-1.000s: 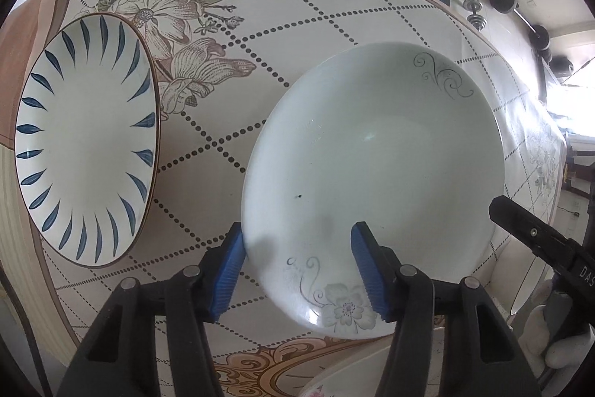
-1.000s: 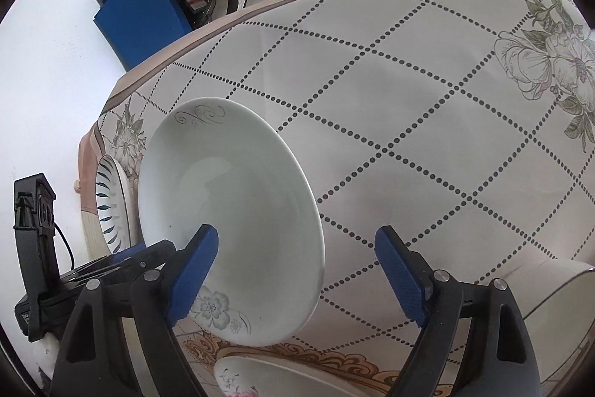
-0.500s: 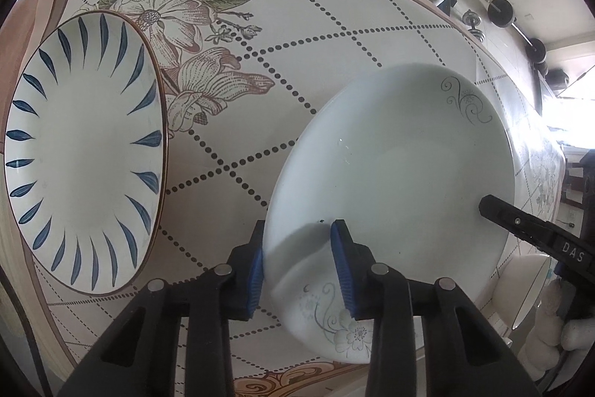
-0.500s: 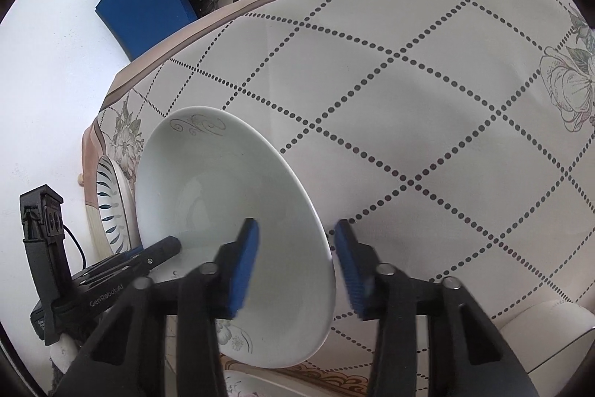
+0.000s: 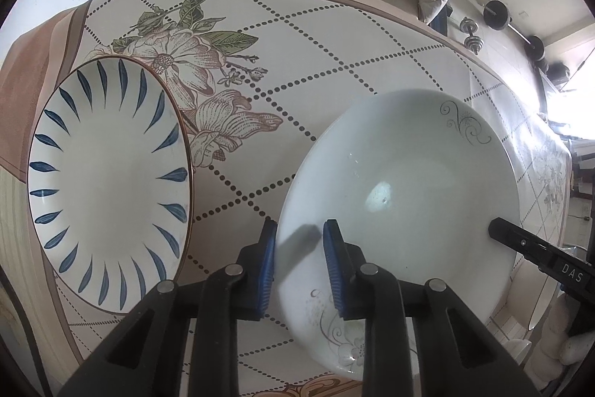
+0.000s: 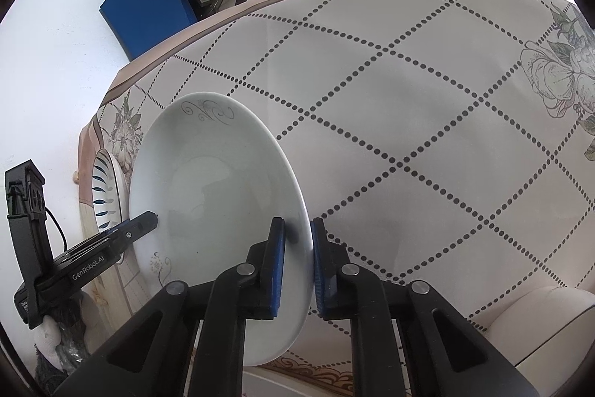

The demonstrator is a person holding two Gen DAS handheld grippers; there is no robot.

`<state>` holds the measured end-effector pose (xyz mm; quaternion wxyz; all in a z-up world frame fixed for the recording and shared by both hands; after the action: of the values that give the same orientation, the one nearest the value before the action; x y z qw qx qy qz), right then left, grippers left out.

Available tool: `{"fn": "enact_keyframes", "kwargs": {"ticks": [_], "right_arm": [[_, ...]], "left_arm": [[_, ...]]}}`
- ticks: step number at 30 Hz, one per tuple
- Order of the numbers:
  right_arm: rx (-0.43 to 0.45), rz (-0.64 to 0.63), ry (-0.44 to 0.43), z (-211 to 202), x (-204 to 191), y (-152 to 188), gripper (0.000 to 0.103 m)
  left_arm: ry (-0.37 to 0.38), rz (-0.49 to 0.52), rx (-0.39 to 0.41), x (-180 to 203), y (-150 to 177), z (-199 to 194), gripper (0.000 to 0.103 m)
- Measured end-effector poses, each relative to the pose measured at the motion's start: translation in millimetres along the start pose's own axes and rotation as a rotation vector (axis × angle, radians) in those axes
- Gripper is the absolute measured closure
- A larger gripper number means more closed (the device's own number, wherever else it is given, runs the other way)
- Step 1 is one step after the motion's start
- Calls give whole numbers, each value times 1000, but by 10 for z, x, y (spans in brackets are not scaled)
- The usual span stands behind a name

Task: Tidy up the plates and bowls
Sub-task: 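Lift the grey-floral plate with both grippers toward the pink-flower plate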

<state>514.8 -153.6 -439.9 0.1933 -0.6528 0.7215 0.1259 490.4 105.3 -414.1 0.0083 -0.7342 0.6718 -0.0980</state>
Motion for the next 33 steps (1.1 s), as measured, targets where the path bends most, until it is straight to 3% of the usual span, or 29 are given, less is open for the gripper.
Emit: {"fn": "enact_keyframes", "kwargs": {"ticks": [22, 33], "right_arm": [[92, 16, -19, -557, 61, 263, 90], [157, 26, -28, -1123, 29, 707, 91]], "left_arm": [[19, 65, 98, 265, 208, -489, 81], [53, 117, 130, 461, 470, -956, 81]]}}
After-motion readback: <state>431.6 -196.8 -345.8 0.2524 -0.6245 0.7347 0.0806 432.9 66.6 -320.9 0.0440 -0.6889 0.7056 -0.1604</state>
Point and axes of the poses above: each gripper's, at about its wrist camera, not at the fingertips, and z roughly the way its jaws point, x to its right, y to its underside, the point moved 1 cm from there along z, roughly the way its jaws point, and after that the axes turned 5 degrees about x, right-handed, at the moved point
